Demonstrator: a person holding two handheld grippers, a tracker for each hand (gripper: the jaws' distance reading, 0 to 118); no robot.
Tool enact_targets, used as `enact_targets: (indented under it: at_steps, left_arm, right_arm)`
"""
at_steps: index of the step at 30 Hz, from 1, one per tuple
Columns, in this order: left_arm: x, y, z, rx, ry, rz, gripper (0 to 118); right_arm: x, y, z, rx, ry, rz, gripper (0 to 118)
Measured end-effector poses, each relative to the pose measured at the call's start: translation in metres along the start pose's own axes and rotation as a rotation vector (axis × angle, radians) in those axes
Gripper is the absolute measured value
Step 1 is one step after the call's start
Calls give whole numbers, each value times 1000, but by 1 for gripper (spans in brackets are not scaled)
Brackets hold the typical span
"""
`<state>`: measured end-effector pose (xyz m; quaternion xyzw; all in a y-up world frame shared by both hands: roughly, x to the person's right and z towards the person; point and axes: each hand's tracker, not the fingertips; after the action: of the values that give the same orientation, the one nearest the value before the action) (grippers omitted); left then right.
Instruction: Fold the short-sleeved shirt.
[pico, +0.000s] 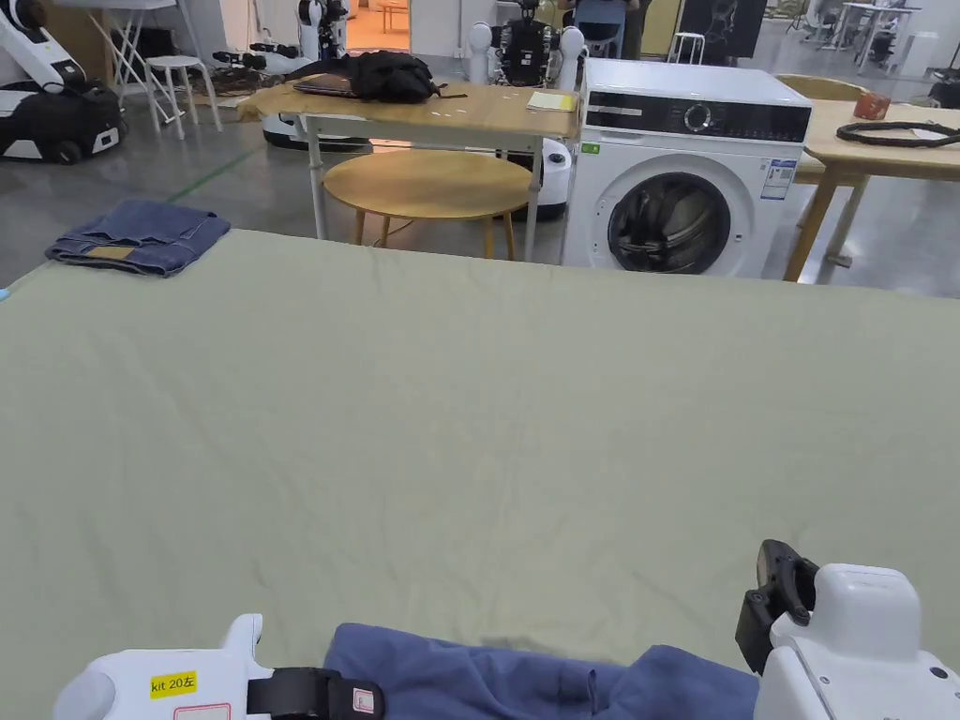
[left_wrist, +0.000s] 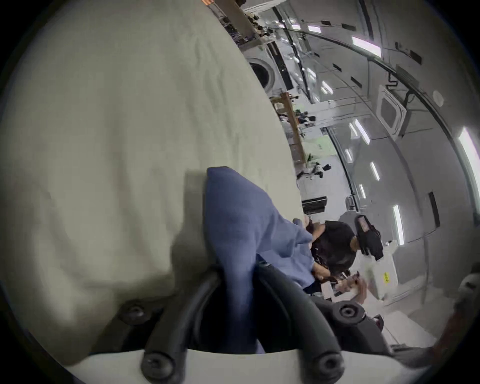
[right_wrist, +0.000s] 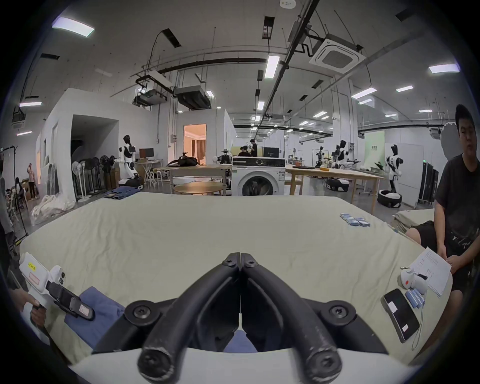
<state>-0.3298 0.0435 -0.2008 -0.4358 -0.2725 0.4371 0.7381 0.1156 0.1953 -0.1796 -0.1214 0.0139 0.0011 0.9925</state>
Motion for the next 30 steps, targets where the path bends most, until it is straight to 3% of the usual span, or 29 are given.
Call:
enact_targets:
  at_steps: [6,17,22,30]
  left_arm:
    - [21,2,30,75,-10,-59,1]
    - [104,28,137,221,308,-219,1]
    - [151,17,116,185,365,-250,1]
    - [208,6,64,98,323,-320,1]
  right_arm:
    - [1,0,0,0,3,0,0]
    - [-2,4,-1,13,27,4,0]
    - [-5,2,-2,8,38,2,0]
    - [-1,-3,-2,-3,29,-6,0]
